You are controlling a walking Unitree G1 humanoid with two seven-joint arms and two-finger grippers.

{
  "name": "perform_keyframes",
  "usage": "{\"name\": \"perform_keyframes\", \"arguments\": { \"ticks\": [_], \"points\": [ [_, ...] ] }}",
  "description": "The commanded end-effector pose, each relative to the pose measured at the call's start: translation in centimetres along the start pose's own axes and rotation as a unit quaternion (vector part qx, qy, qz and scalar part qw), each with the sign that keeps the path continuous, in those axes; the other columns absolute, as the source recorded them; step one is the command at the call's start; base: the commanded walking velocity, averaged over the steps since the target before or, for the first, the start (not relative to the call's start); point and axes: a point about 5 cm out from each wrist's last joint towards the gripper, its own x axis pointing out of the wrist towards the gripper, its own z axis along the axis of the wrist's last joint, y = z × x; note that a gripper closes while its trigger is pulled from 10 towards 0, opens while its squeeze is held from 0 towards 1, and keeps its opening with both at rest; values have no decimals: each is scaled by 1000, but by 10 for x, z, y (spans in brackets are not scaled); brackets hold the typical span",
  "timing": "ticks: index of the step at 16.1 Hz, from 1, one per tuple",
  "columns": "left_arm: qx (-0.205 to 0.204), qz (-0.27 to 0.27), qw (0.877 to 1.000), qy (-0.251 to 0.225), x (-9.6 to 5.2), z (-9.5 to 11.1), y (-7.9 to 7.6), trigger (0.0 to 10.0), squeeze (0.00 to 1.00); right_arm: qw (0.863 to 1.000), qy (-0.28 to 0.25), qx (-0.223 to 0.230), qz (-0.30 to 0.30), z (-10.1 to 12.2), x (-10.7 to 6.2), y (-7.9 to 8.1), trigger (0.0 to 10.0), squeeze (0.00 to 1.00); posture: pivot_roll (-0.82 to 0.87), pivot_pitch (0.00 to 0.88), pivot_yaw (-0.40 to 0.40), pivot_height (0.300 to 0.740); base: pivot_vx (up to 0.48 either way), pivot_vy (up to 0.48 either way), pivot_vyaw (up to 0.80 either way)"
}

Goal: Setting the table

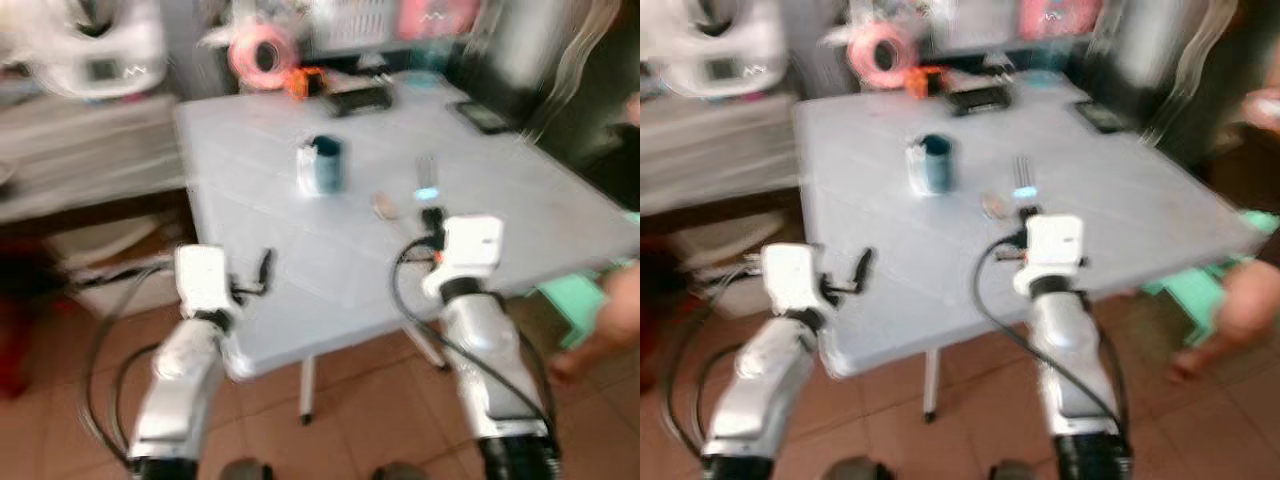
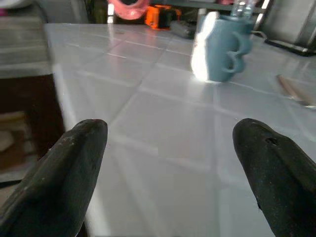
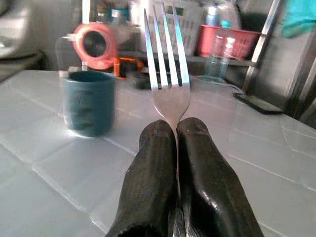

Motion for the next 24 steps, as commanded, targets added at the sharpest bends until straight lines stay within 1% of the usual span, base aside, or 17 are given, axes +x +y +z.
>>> {"name": "perform_keyframes", "arguments": {
  "ticks": [1,3,10,12,23,24],
  "points": [
    [9,14,1000,1,-2,0,10,10000,0,1000,-14,9,13,7,3,8,10000,0,-23,0,10,740,0,0,788],
    [9,13,1000,-1,-1,0,10,10000,0,1000,-14,8,15,7,3,8,10000,0,-23,0,9,740,0,216,788],
    [9,11,1000,-2,-1,0,10,10000,0,1000,-13,9,12,6,3,7,10000,0,-22,0,12,740,0,480,779],
    [9,10,1000,-3,-1,1,10,10000,0,1000,-13,9,9,5,3,6,10000,0,-23,0,12,740,0,480,425],
    [13,5,1000,-8,0,3,7,10000,0,1000,-11,16,2,4,5,5,10000,0,-21,0,11,740,0,476,0],
    [16,6,1000,-10,0,4,7,10000,0,1000,-11,18,1,4,5,5,10000,0,-21,0,12,740,0,0,0]
  ]
}}
